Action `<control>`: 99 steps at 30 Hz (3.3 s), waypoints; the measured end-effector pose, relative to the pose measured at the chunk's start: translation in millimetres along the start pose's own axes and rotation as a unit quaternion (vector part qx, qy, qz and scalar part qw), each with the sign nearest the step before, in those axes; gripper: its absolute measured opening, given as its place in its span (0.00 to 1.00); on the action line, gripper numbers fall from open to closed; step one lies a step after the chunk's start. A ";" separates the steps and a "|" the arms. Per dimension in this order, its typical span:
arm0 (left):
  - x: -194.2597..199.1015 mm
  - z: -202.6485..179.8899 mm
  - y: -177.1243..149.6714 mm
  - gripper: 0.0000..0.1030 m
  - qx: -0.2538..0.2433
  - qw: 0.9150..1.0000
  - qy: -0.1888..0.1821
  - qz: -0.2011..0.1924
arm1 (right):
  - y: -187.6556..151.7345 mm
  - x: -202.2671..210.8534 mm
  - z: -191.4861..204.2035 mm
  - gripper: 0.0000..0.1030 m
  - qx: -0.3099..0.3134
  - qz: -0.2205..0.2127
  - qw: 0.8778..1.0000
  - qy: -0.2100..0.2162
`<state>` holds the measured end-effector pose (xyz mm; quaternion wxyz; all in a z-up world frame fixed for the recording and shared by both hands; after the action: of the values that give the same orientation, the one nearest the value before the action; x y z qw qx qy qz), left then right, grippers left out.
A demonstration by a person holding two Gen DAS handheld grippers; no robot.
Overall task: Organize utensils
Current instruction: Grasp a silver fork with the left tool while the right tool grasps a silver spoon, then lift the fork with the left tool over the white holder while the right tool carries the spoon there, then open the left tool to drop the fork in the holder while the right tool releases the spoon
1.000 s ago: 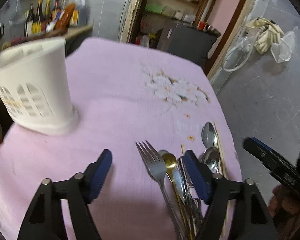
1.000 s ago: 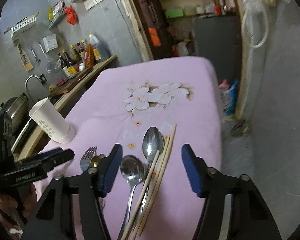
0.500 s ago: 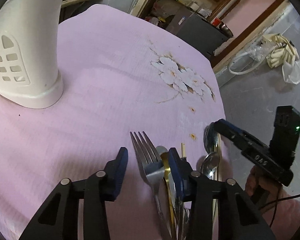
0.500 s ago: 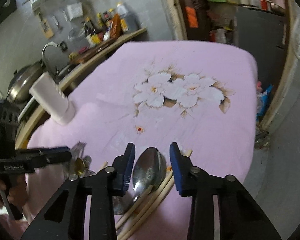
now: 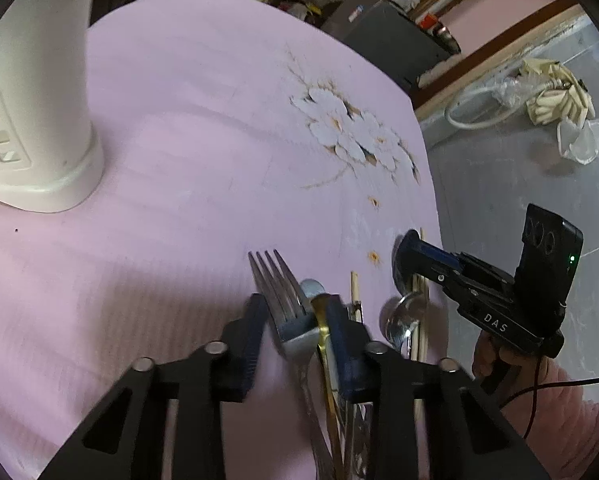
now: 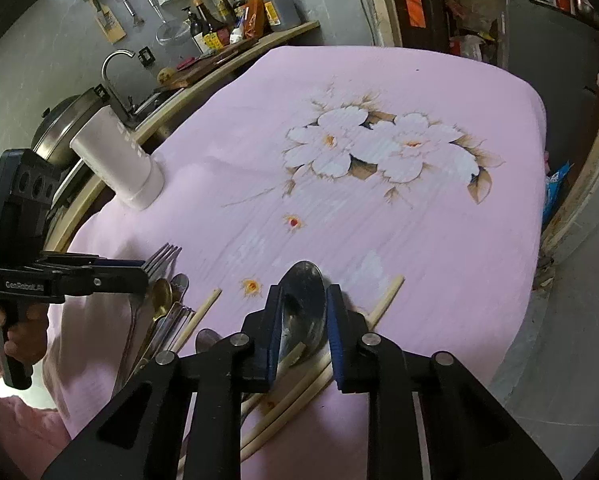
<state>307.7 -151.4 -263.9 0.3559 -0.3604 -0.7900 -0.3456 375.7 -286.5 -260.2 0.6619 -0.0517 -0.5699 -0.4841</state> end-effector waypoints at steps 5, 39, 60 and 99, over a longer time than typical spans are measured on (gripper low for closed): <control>-5.7 -3.7 -4.8 0.09 0.017 1.000 -0.017 0.020 | 2.9 -5.0 1.1 0.10 -0.014 0.014 1.000 0.007; 210.6 1.2 97.0 0.03 -0.148 0.970 -0.059 -0.184 | 109.8 176.7 139.8 0.01 -0.067 -0.328 0.908 -0.251; 275.4 128.1 190.1 0.03 -0.122 0.945 0.009 -0.304 | 220.2 98.0 273.3 0.02 0.035 -0.354 0.888 -0.292; 241.2 142.7 152.3 0.61 -0.134 0.956 0.021 -0.261 | 167.6 68.3 255.5 0.45 -0.028 -0.305 0.924 -0.227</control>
<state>269.8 117.5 -96.6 0.2184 -0.1785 -0.7954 -0.5365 305.0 -79.7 -36.1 0.3332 -0.0023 -0.6794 -0.6538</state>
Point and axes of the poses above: each gripper's, at about its wrist camera, not at the fingertips, and x roughly against the way its jaws point, z to its left, y to its top, the point moved 10 cm from there along -x, roughly the way its jaws point
